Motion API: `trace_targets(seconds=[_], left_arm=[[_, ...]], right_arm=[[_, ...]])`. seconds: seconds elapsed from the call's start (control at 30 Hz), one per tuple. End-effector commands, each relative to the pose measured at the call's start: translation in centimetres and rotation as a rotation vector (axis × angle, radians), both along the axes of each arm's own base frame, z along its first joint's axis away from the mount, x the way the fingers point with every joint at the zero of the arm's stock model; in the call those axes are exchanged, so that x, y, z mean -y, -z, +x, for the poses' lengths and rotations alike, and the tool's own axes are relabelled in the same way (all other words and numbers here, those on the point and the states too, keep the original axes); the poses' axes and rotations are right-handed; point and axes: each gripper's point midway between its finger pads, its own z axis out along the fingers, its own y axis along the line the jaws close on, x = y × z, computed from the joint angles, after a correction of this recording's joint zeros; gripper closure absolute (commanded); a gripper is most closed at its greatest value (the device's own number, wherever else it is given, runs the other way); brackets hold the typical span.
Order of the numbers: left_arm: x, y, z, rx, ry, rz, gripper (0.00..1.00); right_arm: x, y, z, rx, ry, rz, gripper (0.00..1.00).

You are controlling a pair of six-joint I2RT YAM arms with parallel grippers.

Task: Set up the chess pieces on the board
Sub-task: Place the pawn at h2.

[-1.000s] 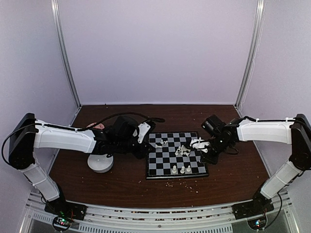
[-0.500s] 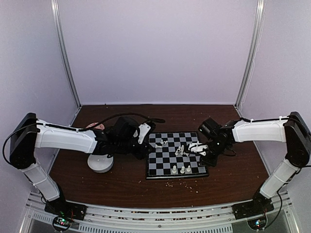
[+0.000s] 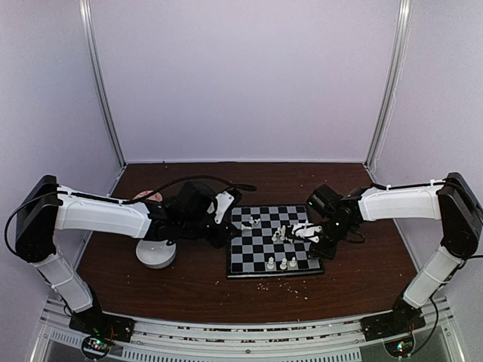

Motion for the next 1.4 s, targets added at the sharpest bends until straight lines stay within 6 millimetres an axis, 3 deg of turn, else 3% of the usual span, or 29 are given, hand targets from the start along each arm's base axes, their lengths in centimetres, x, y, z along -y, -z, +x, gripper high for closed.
trace_targets(seconds=[0.0, 0.43, 0.63, 0.77, 0.9, 1.1, 1.37], left_arm=[[1.0, -1.1, 0.8, 0.018, -0.004, -0.046, 0.61], [1.0, -0.8, 0.6, 0.008, 0.002, -0.045, 0.61], [1.1, -1.7, 1.1, 0.02, 0.005, -0.039, 0.59], [0.5, -2.0, 2.4, -0.035, 0.002, -0.046, 0.54], [1.4, -2.4, 2.3, -0.11, 0.171, -0.054, 0.54], [2.8, -0.3, 1.8, -0.189, 0.446, 0.07, 0.57], [2.5, 3.0, 4.2, -0.127, 0.518, 0.262, 0.57]], right_arm=[[-0.2, 0.0, 1.1, 0.04, 0.016, -0.015, 0.82], [-0.1, 0.0, 1.1, 0.038, 0.021, -0.02, 0.79], [-1.1, -3.8, 0.8, 0.071, 0.011, 0.079, 0.64], [-1.4, -6.7, 1.0, 0.091, 0.027, 0.146, 0.6], [-1.1, -8.7, 0.9, 0.068, 0.041, 0.229, 0.58], [-0.1, -9.4, 1.6, 0.077, 0.11, 0.349, 0.58], [2.0, -9.5, 2.8, 0.111, 0.181, 0.365, 0.58]])
